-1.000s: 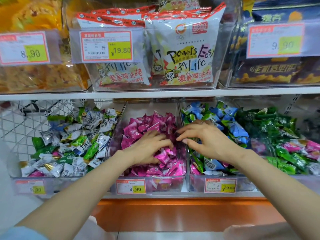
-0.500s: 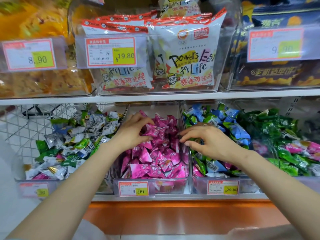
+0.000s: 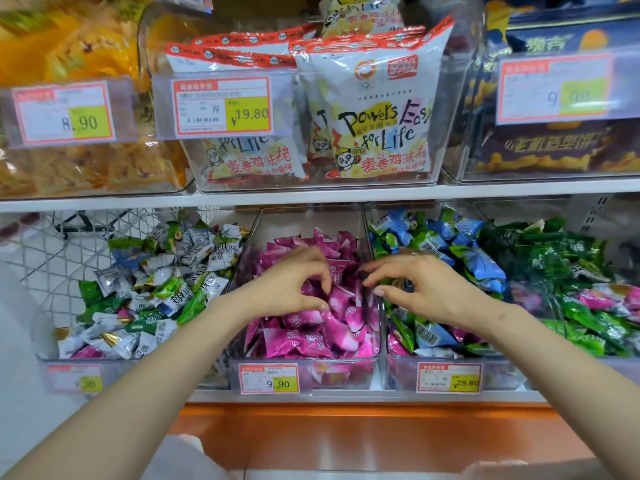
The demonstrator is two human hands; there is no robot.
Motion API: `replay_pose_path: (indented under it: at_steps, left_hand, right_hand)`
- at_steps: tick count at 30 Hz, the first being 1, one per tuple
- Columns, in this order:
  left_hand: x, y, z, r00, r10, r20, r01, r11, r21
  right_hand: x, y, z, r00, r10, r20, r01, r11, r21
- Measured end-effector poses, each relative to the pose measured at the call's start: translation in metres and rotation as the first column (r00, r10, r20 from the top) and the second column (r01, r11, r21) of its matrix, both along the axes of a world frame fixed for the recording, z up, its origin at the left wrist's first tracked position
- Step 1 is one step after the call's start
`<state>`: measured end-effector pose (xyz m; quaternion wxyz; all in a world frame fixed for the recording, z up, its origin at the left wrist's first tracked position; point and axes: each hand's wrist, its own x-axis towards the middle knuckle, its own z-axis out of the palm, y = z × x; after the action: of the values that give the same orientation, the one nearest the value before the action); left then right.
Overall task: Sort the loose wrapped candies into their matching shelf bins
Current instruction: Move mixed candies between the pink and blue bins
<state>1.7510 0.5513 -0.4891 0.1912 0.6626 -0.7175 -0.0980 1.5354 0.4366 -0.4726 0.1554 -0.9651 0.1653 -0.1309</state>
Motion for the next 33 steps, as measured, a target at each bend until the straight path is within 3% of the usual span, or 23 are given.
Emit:
replay_pose_path:
  at_steps: [2,6,8,15,21,30,33]
  left_hand:
    - [-0.013,-0.001,-0.006,0.99,-0.117,-0.074,0.125,0.987,0.103]
    - [-0.03,-0.007,-0.037,0.959,-0.231,0.168,0.168,0.932,0.322]
    - [-0.035,-0.009,-0.045,0.959,-0.213,0.187,0.138,0.928,0.347]
    - [-0.041,-0.013,-0.052,0.974,-0.171,0.149,0.126,0.954,0.272]
    - [-0.025,-0.014,-0.034,0.996,-0.086,0.017,0.082,0.985,0.151]
    - [0.009,-0.014,-0.022,0.997,0.062,0.052,-0.06,0.997,-0.042]
    - [0.002,-0.009,-0.019,0.997,0.03,-0.069,-0.032,0.999,-0.036]
  right_hand:
    - [-0.001,0.0,0.0,1.0,-0.003,0.0,0.003,1.0,0.004]
    - [-0.001,0.001,-0.002,1.0,-0.007,0.014,0.007,1.0,0.023]
    - [-0.001,0.002,-0.003,1.0,-0.007,0.023,0.006,1.0,0.027]
    - [0.0,-0.002,-0.007,0.999,-0.007,0.035,0.006,1.0,0.027]
    - [0.0,-0.005,-0.006,1.0,0.015,0.015,-0.015,1.0,0.007]
    - [0.001,-0.006,-0.005,0.999,0.023,0.025,-0.023,1.0,0.01]
    - [0.001,-0.005,-0.005,0.999,0.024,0.039,-0.024,1.0,0.003]
